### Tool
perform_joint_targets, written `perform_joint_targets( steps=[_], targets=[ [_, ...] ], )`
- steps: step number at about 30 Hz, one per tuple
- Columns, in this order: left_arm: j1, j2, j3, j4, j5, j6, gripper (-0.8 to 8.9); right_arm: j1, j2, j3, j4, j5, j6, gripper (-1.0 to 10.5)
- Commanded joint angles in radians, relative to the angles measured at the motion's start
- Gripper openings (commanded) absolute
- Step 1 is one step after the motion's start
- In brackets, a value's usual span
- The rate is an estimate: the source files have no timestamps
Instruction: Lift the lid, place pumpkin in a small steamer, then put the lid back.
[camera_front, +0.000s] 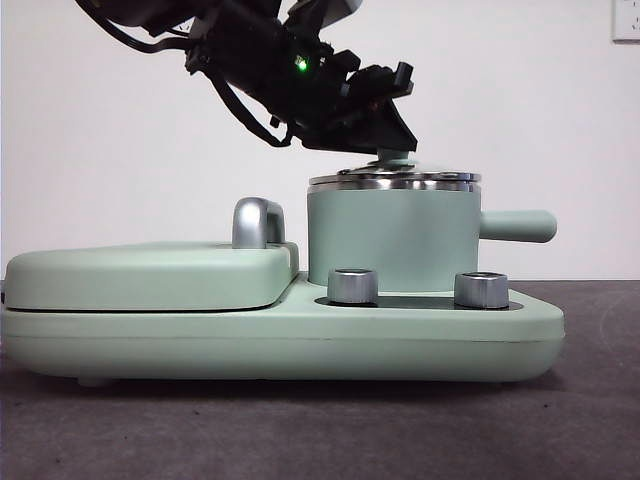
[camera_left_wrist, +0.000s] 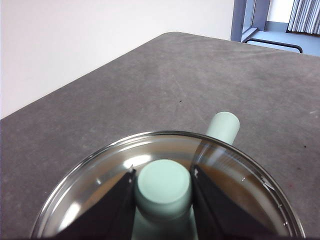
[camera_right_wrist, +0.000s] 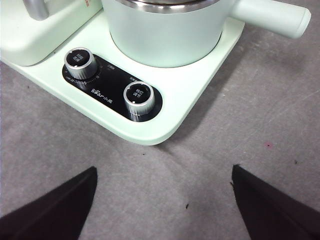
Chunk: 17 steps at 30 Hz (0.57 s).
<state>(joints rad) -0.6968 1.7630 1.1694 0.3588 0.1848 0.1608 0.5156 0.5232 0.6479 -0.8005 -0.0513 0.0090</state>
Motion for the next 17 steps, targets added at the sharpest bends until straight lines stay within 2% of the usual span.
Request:
perform_joint_targets(
  steps=[1,12,17],
  targets=[
    [-0.01,0.023,0.032,0.032,0.004,0.011,0.07,0.005,0.002,0.004,0.008,0.003,0.017,4.1],
    [-0.01,0.035,0.032,0.012,0.004,0.003,0.07,0.005,0.002,0.004,0.008,0.004,0.017,4.1],
    [-0.009,0.035,0.032,-0.056,0.004,-0.014,0.07,0.005,0.002,0.004,0.008,0.004,0.017,4.1]
  ],
)
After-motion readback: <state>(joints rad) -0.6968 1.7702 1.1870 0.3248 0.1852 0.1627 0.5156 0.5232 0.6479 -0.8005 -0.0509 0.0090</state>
